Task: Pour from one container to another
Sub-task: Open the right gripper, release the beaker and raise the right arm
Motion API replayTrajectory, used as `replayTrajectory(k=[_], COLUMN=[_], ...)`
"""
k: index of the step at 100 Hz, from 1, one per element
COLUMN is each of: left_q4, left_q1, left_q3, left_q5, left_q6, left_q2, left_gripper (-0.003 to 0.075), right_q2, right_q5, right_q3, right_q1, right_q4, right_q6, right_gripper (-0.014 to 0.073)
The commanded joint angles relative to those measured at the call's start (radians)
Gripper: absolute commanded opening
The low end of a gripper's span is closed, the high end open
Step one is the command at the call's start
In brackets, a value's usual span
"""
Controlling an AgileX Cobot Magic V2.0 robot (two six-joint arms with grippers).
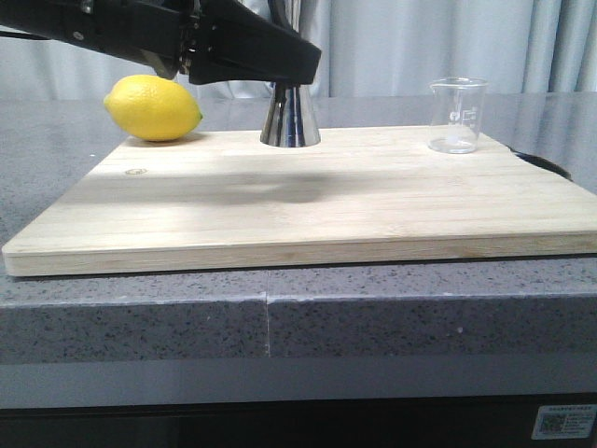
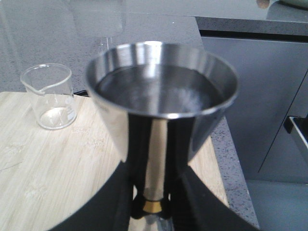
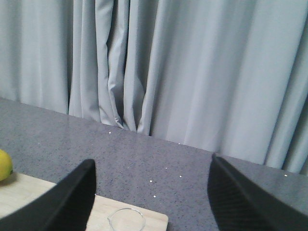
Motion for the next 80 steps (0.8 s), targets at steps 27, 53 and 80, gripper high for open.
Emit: replayTrajectory(k=[27,53,80], left_q4=[-0.154,-0.172,-0.196], left_q1=[-0.012,0.014,0.088], left_q3=[-0.028,-0.028,-0.026], left_q5=[0.026,0.009,0.023], left_q6=[0.062,0.074,0.074], left_q2=[-0.054,-0.054,-0.049], left_gripper=[0.0062,0.0062,0.0062], right_q2=[-0.139,-0.146,-0.146], right_q5=[0.098,0.125,0.125], right_q3=[-0.028,-0.028,-0.028], right_q1=[-0.002,-0.002,-0.002], right_q4=[0.001,0.024,0.024], right_q6=[0.002,0.002,0.002], right_gripper=[0.045,0.045,0.045])
